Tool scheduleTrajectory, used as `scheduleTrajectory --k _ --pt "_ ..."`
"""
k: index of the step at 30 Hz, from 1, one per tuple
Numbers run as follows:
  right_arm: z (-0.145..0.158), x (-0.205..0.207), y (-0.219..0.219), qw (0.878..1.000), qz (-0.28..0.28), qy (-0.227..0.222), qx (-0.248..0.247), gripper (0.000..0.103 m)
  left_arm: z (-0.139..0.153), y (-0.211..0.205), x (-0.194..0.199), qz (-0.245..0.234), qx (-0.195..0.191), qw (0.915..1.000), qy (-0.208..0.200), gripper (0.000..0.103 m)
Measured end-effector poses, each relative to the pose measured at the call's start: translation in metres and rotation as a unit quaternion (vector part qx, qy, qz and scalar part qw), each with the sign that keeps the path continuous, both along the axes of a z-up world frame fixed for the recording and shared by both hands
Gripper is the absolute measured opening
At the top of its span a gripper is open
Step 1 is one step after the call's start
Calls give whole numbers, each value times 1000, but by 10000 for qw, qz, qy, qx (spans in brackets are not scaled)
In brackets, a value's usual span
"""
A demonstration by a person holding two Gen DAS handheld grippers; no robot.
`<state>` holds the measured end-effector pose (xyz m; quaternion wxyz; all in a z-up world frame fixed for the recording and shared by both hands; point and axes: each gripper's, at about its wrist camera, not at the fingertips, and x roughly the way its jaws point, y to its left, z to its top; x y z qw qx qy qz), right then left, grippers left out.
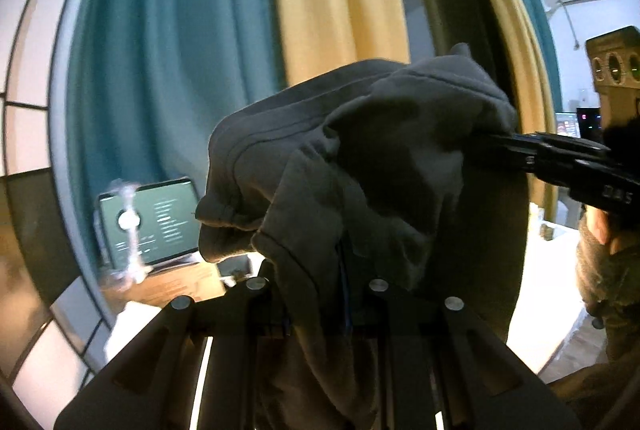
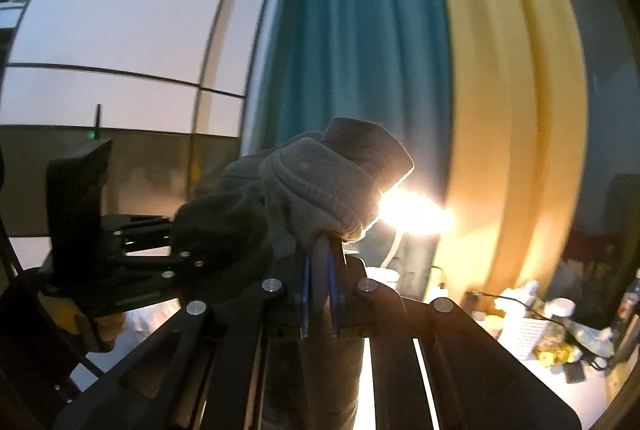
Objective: Fold small clothes
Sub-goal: 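Raise the held shirt end high with both tools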
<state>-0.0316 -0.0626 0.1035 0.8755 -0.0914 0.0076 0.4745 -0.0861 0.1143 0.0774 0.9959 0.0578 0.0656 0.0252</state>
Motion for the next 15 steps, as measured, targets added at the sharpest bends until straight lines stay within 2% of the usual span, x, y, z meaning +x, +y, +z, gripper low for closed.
scheduleTrajectory --k 8,15 --pt "-8 -18 24 9995 291 0 -130 9 -12 26 -15 288 -224 9993 98 15" --pt "-32 2 35 9985 230 414 -265 9 -34 34 -3 362 -469 9972 458 15"
